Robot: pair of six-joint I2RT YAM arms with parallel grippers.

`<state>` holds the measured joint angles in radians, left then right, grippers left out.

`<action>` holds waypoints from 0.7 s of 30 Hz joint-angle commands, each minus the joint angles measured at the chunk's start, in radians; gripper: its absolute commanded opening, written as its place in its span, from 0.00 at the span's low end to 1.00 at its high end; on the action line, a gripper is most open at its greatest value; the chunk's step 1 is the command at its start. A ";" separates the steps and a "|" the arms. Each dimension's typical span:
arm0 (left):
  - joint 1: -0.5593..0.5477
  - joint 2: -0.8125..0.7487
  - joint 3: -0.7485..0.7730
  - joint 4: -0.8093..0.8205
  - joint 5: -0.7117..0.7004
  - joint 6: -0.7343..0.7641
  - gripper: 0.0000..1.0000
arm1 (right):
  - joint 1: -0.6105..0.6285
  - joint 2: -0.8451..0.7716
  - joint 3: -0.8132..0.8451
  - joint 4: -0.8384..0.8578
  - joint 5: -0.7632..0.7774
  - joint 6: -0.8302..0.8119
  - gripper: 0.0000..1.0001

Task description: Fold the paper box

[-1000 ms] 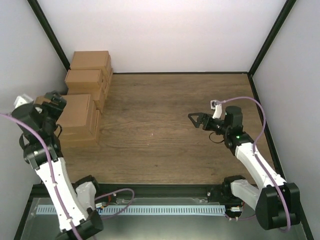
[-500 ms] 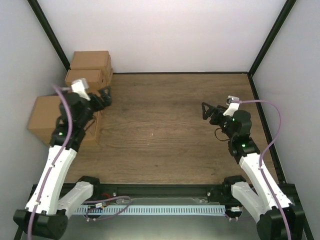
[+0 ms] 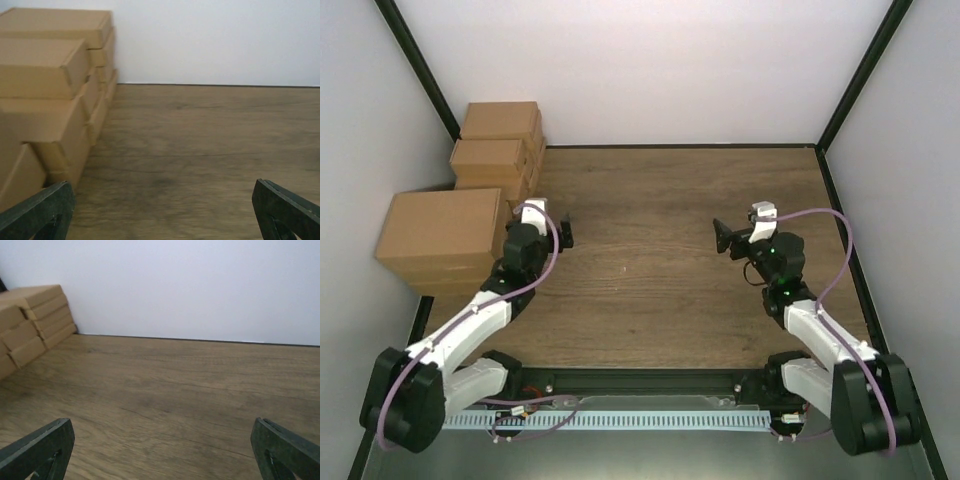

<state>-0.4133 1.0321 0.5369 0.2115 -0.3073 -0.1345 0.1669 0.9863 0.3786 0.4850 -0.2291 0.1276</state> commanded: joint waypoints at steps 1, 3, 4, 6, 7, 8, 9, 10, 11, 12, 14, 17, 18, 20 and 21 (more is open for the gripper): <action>0.112 0.086 -0.051 0.228 -0.034 0.052 1.00 | -0.006 0.095 -0.052 0.242 0.113 -0.115 1.00; 0.173 0.137 -0.064 0.255 -0.008 0.051 1.00 | -0.020 0.137 -0.072 0.307 0.137 -0.120 1.00; 0.201 0.153 -0.076 0.279 0.010 0.057 1.00 | -0.026 0.163 -0.076 0.338 0.135 -0.129 1.00; 0.249 0.181 -0.103 0.335 0.047 0.079 1.00 | -0.073 0.214 -0.071 0.369 0.103 -0.124 1.00; 0.267 0.195 -0.114 0.366 0.070 0.093 1.00 | -0.098 0.240 -0.069 0.388 0.079 -0.103 1.00; 0.281 0.211 -0.118 0.386 0.092 0.109 1.00 | -0.125 0.268 -0.069 0.410 0.056 -0.078 1.00; 0.288 0.228 -0.117 0.397 0.102 0.122 1.00 | -0.147 0.289 -0.049 0.399 0.030 -0.058 1.00; 0.292 0.248 -0.116 0.420 0.100 0.132 1.00 | -0.158 0.305 -0.028 0.372 0.015 -0.062 1.00; 0.297 0.269 -0.121 0.447 0.100 0.136 1.00 | -0.160 0.314 -0.016 0.365 0.003 -0.084 1.00; 0.302 0.289 -0.127 0.480 0.102 0.139 1.00 | -0.162 0.323 -0.017 0.384 0.002 -0.099 1.00; 0.311 0.332 -0.140 0.538 0.108 0.137 1.00 | -0.162 0.338 -0.021 0.395 0.015 -0.113 1.00; 0.317 0.389 -0.145 0.596 0.115 0.164 1.00 | -0.164 0.369 -0.048 0.437 0.022 -0.109 1.00; 0.324 0.403 -0.152 0.619 0.114 0.166 1.00 | -0.164 0.384 -0.069 0.467 0.025 -0.107 1.00; 0.337 0.408 -0.161 0.651 0.132 0.182 1.00 | -0.164 0.418 -0.079 0.521 0.030 -0.107 1.00; 0.343 0.412 -0.172 0.683 0.135 0.192 1.00 | -0.164 0.425 -0.066 0.501 0.016 -0.122 1.00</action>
<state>-0.1081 1.4136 0.4118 0.7666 -0.1951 0.0280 0.0097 1.3682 0.3107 0.8917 -0.2050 0.0380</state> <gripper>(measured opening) 0.999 0.996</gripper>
